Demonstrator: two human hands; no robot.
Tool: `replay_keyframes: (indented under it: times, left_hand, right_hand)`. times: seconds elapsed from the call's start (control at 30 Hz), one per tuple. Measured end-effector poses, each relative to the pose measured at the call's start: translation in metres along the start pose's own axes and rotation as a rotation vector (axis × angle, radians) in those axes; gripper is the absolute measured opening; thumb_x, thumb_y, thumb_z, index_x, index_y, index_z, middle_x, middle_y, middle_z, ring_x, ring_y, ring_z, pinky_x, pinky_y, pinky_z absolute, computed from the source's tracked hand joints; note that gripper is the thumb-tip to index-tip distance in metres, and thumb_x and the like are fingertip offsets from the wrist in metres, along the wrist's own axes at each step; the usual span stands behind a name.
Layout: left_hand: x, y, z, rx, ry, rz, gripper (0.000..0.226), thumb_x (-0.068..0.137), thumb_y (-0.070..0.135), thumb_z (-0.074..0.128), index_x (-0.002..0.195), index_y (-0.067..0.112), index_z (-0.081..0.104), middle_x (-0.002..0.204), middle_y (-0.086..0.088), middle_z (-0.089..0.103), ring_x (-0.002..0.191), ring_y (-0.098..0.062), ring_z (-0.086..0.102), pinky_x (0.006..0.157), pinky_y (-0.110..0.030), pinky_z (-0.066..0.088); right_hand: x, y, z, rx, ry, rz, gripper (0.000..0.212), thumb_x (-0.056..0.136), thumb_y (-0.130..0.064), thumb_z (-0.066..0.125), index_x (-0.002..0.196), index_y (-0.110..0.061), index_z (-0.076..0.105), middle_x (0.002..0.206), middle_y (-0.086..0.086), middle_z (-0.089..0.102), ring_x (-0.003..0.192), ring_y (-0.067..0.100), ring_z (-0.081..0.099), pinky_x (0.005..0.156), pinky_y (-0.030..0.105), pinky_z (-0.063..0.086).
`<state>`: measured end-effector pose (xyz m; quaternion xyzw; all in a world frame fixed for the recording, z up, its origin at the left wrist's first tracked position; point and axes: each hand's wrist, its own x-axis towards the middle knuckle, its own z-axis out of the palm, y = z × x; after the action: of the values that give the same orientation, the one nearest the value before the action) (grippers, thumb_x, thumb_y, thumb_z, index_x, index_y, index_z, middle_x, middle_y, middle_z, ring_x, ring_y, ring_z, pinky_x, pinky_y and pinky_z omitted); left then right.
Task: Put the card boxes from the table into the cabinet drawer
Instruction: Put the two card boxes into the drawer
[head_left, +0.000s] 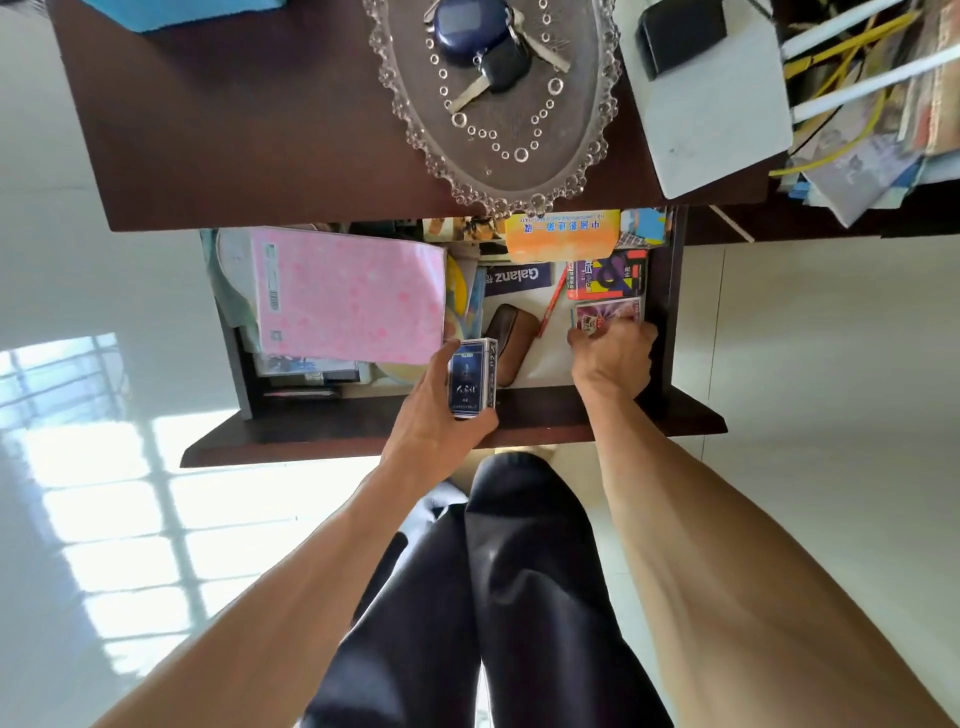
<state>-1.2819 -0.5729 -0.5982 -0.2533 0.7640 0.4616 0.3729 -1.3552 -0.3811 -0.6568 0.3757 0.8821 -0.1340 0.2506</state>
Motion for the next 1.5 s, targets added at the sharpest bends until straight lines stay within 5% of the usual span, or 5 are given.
replay_keyframes:
  times: [0.37, 0.6, 0.8, 1.2, 1.5]
  left_hand:
    - [0.005, 0.008, -0.012, 0.055, -0.083, 0.005, 0.089, 0.066, 0.034, 0.072, 0.137, 0.052, 0.022, 0.105, 0.017, 0.065, 0.083, 0.005, 0.065, 0.075, -0.029, 0.057]
    - [0.002, 0.006, -0.019, 0.079, -0.042, -0.022, 0.096, 0.06, 0.032, 0.072, 0.141, 0.038, 0.021, 0.103, 0.011, 0.07, 0.093, -0.017, 0.066, 0.081, -0.038, 0.057]
    - [-0.017, 0.018, -0.032, 0.268, 0.018, 0.062, 0.099, 0.062, 0.038, 0.067, 0.143, 0.041, 0.011, 0.13, 0.002, 0.058, 0.112, -0.018, 0.041, 0.098, -0.042, 0.033]
    - [-0.026, 0.041, -0.036, 0.525, -0.034, 0.347, 0.103, 0.063, 0.06, 0.06, 0.151, 0.03, 0.016, 0.128, 0.005, 0.062, 0.117, -0.02, 0.046, 0.104, -0.038, 0.031]
    - [-0.026, 0.045, -0.026, 0.526, 0.026, 0.419, 0.092, 0.07, 0.044, 0.071, 0.149, 0.032, 0.026, 0.119, -0.001, 0.065, 0.109, -0.019, 0.048, 0.1, -0.035, 0.035]
  right_hand:
    - [0.008, 0.001, 0.003, -0.023, 0.0, -0.065, 0.033, 0.087, -0.029, 0.079, 0.113, -0.011, 0.068, 0.135, 0.013, 0.053, 0.108, 0.036, 0.067, 0.08, 0.044, 0.057]
    - [0.003, 0.001, -0.014, 0.001, -0.097, -0.117, 0.043, 0.09, -0.044, 0.072, 0.122, -0.017, 0.062, 0.138, 0.012, 0.054, 0.117, 0.033, 0.062, 0.08, 0.04, 0.052]
    - [-0.056, -0.011, -0.055, 0.076, -0.546, -0.351, 0.033, 0.086, -0.06, 0.064, 0.109, -0.036, 0.058, 0.101, -0.011, 0.064, 0.094, 0.011, 0.064, 0.065, 0.022, 0.044]
    - [-0.096, -0.035, -0.061, -0.038, -0.638, -0.546, 0.086, 0.067, -0.062, 0.081, 0.14, -0.032, 0.048, 0.137, 0.0, 0.054, 0.123, 0.021, 0.057, 0.096, 0.039, 0.053]
    - [-0.079, -0.024, -0.068, 0.176, -0.809, -0.28, 0.082, 0.063, -0.044, 0.091, 0.133, -0.028, 0.05, 0.125, -0.003, 0.068, 0.112, 0.019, 0.066, 0.097, 0.038, 0.056]
